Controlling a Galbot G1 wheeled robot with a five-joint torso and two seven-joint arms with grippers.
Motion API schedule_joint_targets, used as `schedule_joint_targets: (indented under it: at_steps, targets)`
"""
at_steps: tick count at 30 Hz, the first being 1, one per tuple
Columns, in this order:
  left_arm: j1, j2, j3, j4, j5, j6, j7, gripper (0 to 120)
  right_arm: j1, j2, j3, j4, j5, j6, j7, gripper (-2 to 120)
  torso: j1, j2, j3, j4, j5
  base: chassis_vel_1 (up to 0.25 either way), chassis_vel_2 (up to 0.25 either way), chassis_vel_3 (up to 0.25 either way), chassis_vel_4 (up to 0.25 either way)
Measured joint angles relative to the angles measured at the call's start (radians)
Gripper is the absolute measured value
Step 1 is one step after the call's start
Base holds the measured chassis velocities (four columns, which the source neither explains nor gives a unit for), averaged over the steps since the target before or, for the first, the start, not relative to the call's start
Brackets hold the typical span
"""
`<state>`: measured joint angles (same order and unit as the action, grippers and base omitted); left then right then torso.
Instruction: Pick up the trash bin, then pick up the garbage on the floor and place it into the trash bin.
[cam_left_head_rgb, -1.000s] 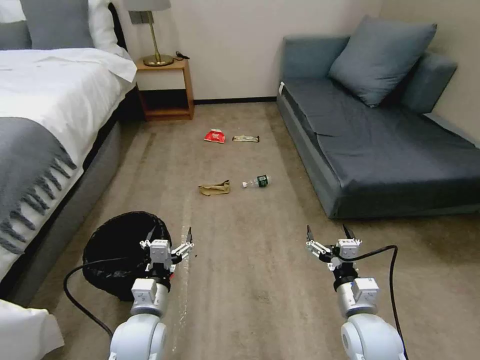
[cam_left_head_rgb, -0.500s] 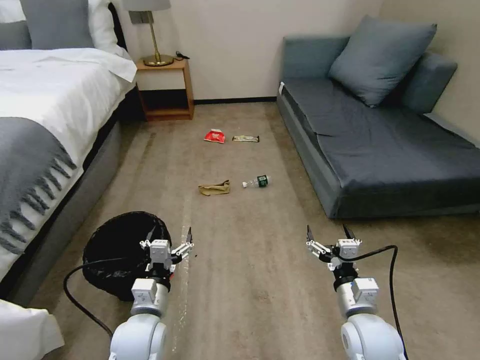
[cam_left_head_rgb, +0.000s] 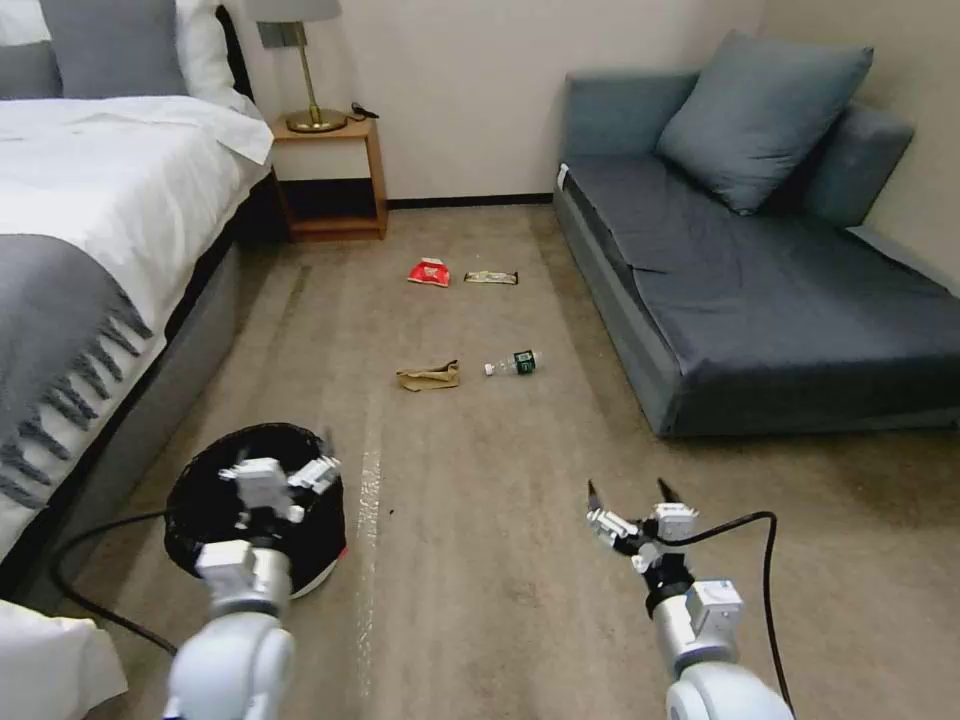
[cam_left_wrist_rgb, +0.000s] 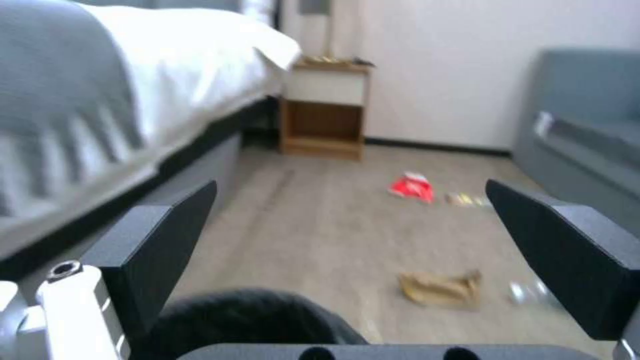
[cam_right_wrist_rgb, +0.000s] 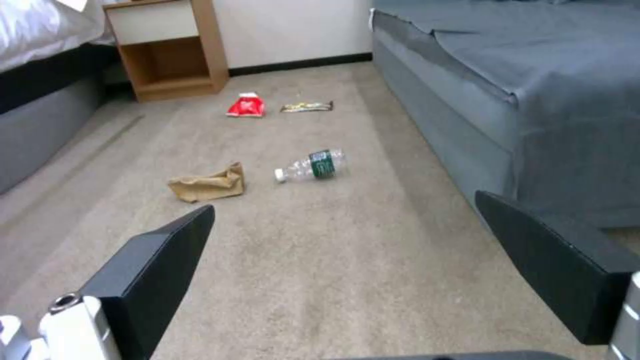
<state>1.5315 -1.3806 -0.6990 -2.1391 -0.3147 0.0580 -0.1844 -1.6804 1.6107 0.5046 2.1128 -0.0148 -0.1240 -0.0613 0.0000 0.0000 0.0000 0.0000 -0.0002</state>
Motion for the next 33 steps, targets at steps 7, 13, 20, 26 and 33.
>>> schedule_joint_targets:
  at_steps: [7, 13, 20, 26, 33]
  targets:
    - [-0.011, 0.065, -0.080, -0.075, -0.167, 0.031, -0.100, 100, -0.061, -0.022, 0.016, 0.135, 0.032, -0.033, -0.018, 100, 0.000, 0.000, 0.000, 0.0000, -0.0005, 0.000, 0.000, 0.000, 0.000]
    - [-0.012, 0.072, -0.089, -0.084, -0.190, 0.036, -0.113, 100, -0.067, -0.058, 0.031, 0.157, 0.046, -0.030, -0.021, 100, 0.000, 0.000, 0.000, 0.0000, 0.0000, 0.000, 0.000, 0.000, 0.000]
    - [-0.015, 0.085, -0.095, -0.086, -0.211, 0.058, -0.126, 99, -0.066, -0.081, 0.039, 0.136, 0.065, 0.008, 0.012, 100, 0.000, 0.000, 0.000, 0.0002, 0.0000, 0.000, 0.000, 0.000, 0.000]
    - [-0.043, 0.196, -0.135, -0.045, -0.350, 0.267, -0.210, 99, -0.056, -0.104, 0.051, 0.106, 0.080, 0.041, 0.042, 100, 0.000, 0.000, 0.000, 0.0000, 0.0001, 0.000, 0.000, 0.000, 0.000]
    - [-0.050, 0.226, -0.141, -0.009, -0.388, 0.313, -0.247, 99, -0.048, -0.103, 0.048, 0.087, 0.080, 0.059, 0.052, 100, 0.000, 0.000, 0.000, 0.0001, 0.0000, 0.000, 0.000, 0.000, 0.000]
